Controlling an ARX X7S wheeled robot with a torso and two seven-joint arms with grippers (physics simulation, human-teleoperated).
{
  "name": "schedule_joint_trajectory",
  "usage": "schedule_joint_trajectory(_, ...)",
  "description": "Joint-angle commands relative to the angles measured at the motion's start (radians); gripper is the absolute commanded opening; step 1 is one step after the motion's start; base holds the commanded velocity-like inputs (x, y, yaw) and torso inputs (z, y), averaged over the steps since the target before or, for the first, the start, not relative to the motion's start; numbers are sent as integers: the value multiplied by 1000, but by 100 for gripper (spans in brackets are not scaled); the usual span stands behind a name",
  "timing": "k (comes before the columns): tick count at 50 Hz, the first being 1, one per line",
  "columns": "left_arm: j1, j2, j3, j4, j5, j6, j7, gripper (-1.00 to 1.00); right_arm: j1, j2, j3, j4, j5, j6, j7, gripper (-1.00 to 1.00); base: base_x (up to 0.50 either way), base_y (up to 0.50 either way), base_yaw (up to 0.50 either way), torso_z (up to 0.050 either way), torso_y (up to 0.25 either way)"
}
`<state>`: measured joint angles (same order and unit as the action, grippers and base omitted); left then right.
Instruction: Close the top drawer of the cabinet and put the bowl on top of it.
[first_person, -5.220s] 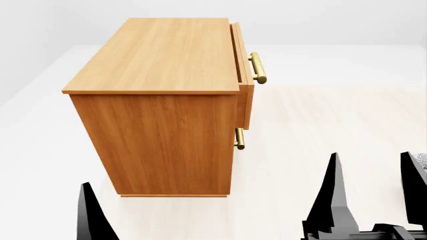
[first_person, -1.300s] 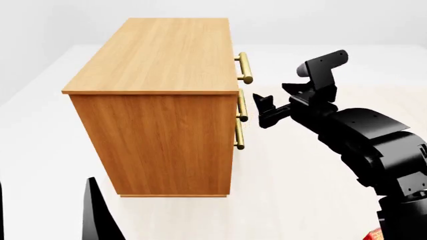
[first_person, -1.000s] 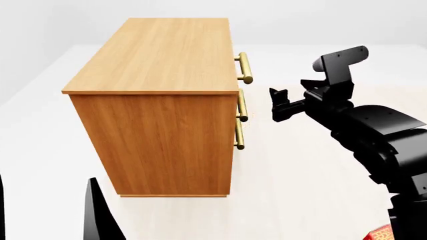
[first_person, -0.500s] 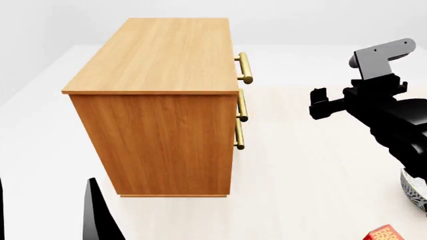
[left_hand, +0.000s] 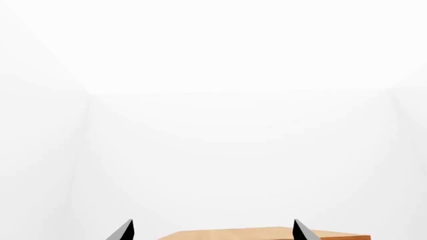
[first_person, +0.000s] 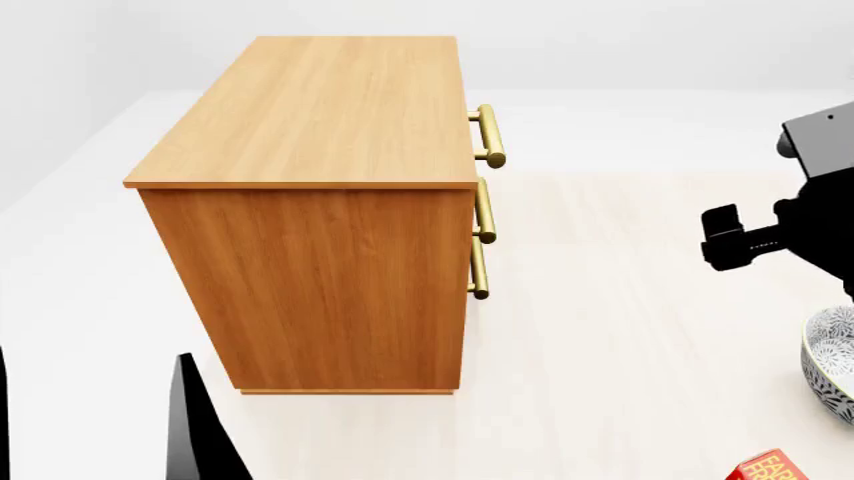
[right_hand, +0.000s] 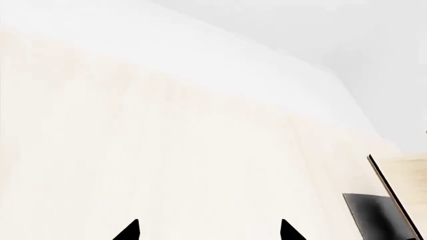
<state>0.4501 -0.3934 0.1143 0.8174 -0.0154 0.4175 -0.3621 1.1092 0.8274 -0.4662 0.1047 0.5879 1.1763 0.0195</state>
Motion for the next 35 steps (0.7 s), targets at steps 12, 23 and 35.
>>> schedule_joint_trajectory(12,-5,9,-20,-28,3,5,13,100,-12,88,-151,46,-20,68,-142,100,0,0,0,0,0)
schedule_joint_trajectory(23,-3,3,-23,-21,-2,6,9,100,-6,110,-215,72,-29,95,-198,100,0,0,0,0,0)
schedule_joint_trajectory(35,-4,-3,-26,-20,-7,2,4,100,-3,115,-251,89,-36,128,-214,100,0,0,0,0,0)
